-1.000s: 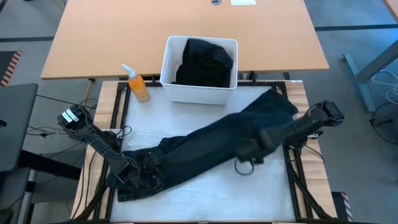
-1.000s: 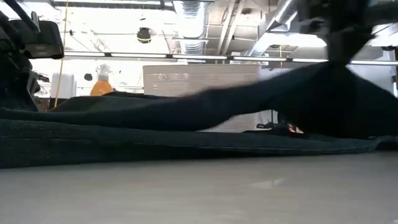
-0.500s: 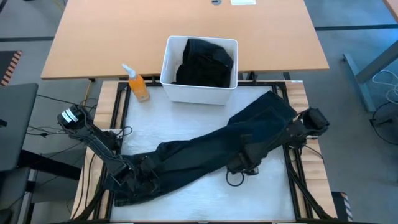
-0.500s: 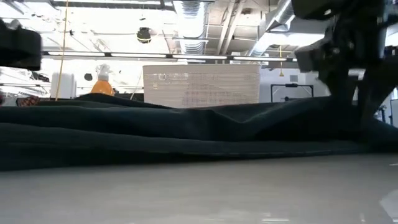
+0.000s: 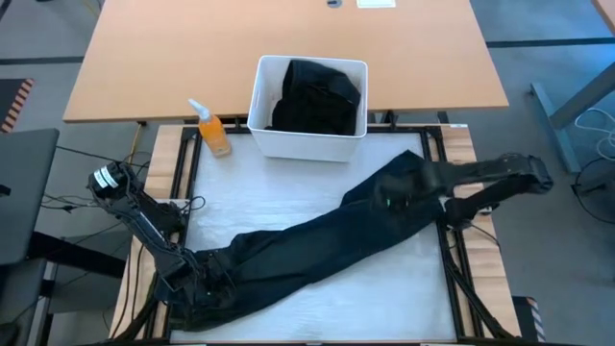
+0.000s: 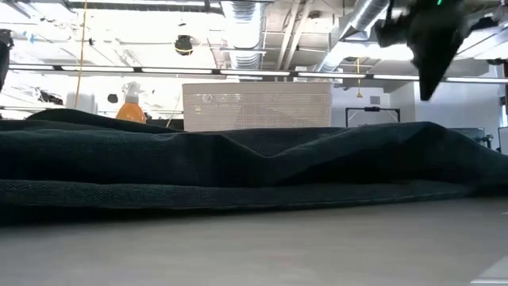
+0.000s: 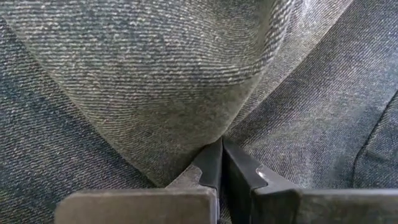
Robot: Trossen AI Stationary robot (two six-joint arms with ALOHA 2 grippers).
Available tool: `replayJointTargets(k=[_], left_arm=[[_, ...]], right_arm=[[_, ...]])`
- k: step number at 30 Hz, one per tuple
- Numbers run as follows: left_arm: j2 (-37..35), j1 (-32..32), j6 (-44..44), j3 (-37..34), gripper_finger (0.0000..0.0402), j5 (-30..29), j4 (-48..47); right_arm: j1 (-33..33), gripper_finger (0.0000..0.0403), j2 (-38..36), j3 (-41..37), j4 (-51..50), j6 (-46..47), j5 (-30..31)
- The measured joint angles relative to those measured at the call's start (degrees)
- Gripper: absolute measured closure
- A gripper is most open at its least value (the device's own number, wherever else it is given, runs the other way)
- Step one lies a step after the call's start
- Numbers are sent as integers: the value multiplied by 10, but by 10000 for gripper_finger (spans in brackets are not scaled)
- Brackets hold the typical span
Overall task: Fold laundry
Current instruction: Fold the blue long pants
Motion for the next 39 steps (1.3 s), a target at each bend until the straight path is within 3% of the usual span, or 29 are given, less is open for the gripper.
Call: replayJointTargets(k=[7,12,16,21,27,30,34,39], left_arm=[[1,-7,1,-1,401,-12,1],[1,-9,9,-2,401,-13,1],[1,-9,12,-2,401,-13,1],[1,-9,12,-2,401,-13,2],[2,-9,16,-2,401,-16,2],[2,-9,16,-2,401,-16,2],[2,-9,18,-2,401,-16,2],[2,-9,18,-2,401,-16,3]], right_arm=[[-231,198,-19,-133,52,-10,-1],[-309,198,-17,-195,151,-49,-1],[-345,198,-16,-219,212,-73,5],[-377,198,4,-238,219,-80,34],[-391,204,53,-264,277,-115,9],[-387,252,73,-265,288,-135,-8],[-373,372,66,-254,275,-144,-14],[-348,374,16,-187,179,-145,27]])
